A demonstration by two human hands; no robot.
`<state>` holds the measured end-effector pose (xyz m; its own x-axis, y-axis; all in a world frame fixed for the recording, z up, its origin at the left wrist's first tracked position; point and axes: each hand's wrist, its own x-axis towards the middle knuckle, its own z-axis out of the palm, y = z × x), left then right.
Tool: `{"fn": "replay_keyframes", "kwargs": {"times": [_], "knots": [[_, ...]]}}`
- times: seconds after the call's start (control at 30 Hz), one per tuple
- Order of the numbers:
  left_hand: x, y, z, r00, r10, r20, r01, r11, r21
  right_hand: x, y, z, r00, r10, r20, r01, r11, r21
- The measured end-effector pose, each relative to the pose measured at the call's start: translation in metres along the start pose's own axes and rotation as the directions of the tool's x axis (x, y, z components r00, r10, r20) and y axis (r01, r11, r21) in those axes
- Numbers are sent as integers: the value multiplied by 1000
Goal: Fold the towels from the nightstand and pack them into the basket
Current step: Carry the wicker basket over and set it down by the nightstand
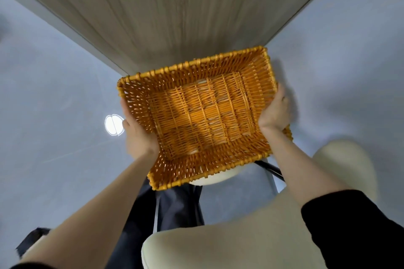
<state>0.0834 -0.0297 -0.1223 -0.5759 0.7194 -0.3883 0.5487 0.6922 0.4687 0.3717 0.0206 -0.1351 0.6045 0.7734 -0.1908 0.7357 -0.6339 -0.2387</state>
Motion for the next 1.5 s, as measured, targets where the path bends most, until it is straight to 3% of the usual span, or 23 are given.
{"fn": "replay_keyframes", "kwargs": {"times": [0.37,0.6,0.93,1.5], "knots": [[-5,-10,-61,1000,-30,-3,30,998,46,-53,-26,-37,997,20,77,-21,1000,19],[-2,-44,-134,996,-49,-72,52,998,35,-115,-64,-66,990,-100,104,97,995,35],[30,-126,-241,987,-53,-153,47,998,-41,-213,-156,-80,960,-274,57,270,961,61],[122,-299,-456,971,-114,-212,108,993,-41,-409,-352,-25,888,-437,144,432,900,63]]}}
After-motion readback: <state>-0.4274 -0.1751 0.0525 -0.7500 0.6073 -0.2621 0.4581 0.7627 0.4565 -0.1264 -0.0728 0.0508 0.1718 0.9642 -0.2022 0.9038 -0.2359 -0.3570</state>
